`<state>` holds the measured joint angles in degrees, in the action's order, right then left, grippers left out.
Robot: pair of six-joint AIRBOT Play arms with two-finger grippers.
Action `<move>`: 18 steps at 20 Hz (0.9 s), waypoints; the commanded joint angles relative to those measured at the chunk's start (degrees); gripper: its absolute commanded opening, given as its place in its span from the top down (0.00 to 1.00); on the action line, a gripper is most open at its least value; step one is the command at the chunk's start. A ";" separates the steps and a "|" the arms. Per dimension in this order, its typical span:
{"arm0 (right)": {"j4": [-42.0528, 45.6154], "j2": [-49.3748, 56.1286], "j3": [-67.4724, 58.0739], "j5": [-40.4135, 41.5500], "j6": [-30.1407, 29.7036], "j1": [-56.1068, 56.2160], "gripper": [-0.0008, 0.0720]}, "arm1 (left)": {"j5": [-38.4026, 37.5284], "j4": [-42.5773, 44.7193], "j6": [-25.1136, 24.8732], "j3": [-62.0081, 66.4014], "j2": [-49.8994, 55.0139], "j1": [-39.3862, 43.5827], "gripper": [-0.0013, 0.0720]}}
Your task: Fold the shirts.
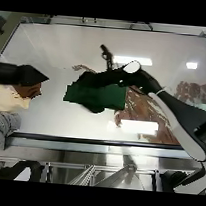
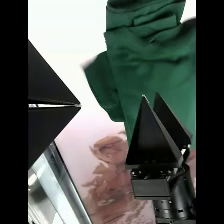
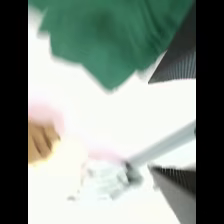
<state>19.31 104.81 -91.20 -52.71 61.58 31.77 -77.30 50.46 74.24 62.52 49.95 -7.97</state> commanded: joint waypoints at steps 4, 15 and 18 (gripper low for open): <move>2.10 -4.63 -4.98 -19.32 -0.42 -9.94 0.46 | 1.81 -5.86 -2.47 -13.27 -13.86 -9.40 0.95; 16.90 -13.99 26.49 -17.07 6.03 -35.82 0.08 | -2.78 -16.15 -4.76 -17.25 -17.44 -15.04 0.83; 14.45 -9.07 27.47 -13.49 5.66 -33.07 0.08 | -2.10 -16.13 -4.79 -17.25 -17.46 -15.04 0.38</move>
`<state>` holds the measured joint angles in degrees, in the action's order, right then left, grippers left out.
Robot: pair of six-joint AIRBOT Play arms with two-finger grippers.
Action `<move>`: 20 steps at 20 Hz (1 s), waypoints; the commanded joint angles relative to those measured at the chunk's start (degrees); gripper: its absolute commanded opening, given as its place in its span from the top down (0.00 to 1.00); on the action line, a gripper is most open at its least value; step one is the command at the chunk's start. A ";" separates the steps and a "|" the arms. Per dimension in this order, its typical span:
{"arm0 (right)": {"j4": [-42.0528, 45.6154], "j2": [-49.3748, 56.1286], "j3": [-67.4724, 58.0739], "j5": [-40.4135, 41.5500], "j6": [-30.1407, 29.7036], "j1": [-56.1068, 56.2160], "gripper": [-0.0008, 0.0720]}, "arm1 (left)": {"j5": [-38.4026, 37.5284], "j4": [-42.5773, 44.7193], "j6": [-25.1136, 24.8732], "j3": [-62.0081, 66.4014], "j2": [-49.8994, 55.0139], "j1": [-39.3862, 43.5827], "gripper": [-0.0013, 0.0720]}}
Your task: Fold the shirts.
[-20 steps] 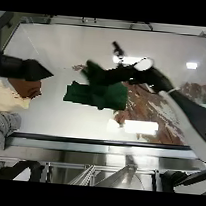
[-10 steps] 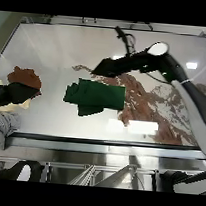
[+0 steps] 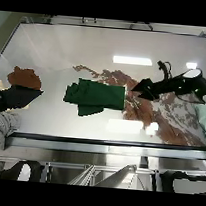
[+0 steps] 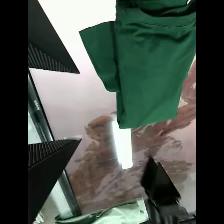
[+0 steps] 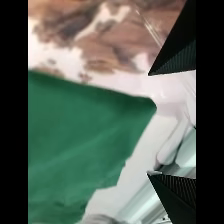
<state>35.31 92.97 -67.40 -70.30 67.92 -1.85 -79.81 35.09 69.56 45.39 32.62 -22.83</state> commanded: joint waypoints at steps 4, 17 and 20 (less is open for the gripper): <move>-13.07 9.03 3.65 6.58 -5.20 5.07 0.08 | 0.35 -0.70 -0.11 -0.11 -0.13 -0.17 0.38; -22.45 9.44 -2.25 7.10 -8.02 12.24 0.96 | 1.99 -0.70 -0.13 -0.11 -0.11 -0.17 0.38; -19.54 0.76 -2.97 8.07 -5.16 5.31 0.96 | 2.36 -0.74 -0.13 -0.11 -0.11 -0.17 0.38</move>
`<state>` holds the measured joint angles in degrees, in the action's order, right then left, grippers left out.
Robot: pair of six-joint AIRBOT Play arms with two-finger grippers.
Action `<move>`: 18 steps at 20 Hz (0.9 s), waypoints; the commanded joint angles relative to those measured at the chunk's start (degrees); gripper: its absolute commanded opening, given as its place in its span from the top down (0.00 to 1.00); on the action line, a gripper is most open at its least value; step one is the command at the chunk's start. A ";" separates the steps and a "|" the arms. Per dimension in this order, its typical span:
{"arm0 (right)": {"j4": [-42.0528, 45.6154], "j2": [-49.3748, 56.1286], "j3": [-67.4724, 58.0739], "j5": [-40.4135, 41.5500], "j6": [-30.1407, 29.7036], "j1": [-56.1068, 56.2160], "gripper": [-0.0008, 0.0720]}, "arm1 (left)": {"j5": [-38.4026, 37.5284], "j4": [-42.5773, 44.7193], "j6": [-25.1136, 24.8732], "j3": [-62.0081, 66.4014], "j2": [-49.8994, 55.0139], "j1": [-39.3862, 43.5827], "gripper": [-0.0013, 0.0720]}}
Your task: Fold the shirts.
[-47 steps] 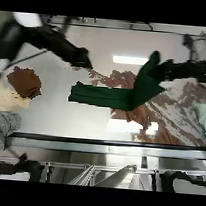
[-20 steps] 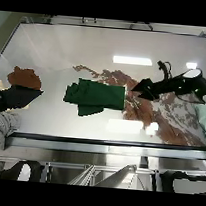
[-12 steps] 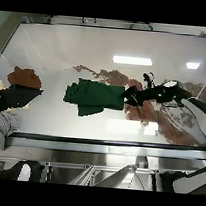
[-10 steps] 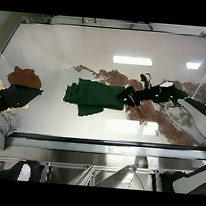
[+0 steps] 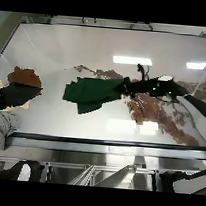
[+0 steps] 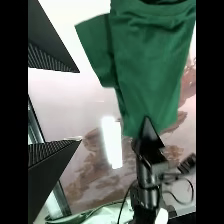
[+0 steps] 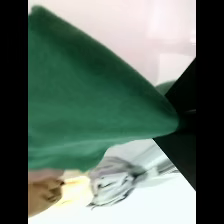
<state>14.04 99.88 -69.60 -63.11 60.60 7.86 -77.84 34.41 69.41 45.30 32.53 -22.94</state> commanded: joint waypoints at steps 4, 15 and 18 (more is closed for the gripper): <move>22.05 -21.38 -7.06 0.31 20.41 -25.97 0.96 | 0.17 -0.07 0.02 -0.02 2.12 -0.04 0.38; 74.82 -32.17 -7.19 -29.75 38.86 -75.56 0.96 | 0.28 -0.11 -2.56 -0.02 16.26 13.05 0.70; 78.82 -29.18 -0.15 -26.18 38.32 -78.86 0.96 | 2.58 -0.17 -2.49 -0.02 19.54 19.02 0.70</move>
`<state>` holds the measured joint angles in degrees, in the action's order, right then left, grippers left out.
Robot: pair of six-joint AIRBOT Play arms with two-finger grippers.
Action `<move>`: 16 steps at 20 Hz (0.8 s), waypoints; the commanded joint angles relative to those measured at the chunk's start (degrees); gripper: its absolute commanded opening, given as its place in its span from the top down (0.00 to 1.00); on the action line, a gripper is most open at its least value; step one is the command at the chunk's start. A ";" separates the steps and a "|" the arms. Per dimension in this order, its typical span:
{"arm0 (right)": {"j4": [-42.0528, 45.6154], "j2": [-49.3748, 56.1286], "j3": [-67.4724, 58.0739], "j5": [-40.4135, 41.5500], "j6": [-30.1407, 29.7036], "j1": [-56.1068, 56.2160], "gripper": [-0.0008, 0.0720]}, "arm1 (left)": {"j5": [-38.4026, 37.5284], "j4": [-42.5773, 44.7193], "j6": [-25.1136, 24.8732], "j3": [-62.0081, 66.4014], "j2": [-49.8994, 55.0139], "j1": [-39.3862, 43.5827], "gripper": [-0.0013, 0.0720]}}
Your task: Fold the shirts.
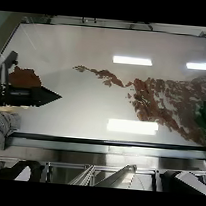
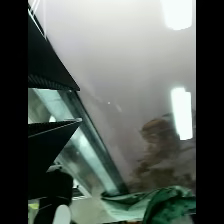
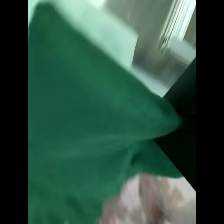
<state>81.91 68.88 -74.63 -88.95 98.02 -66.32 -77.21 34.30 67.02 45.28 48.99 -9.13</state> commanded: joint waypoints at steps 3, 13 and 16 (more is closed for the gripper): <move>10.36 4.83 11.06 3.56 -1.38 -4.61 0.75 | 4.33 -3.08 -0.13 0.39 5.77 8.44 0.70; -36.61 6.58 -3.30 0.59 -9.60 13.35 0.96 | 2.62 -3.80 -4.22 19.76 10.69 6.60 0.98; -37.99 0.17 -4.81 2.97 -13.68 26.27 0.96 | -2.19 -3.85 -4.20 22.38 10.23 3.58 0.96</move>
<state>52.56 73.30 -76.99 -87.83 89.34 -50.39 -75.70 30.50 63.77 64.47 59.35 -3.42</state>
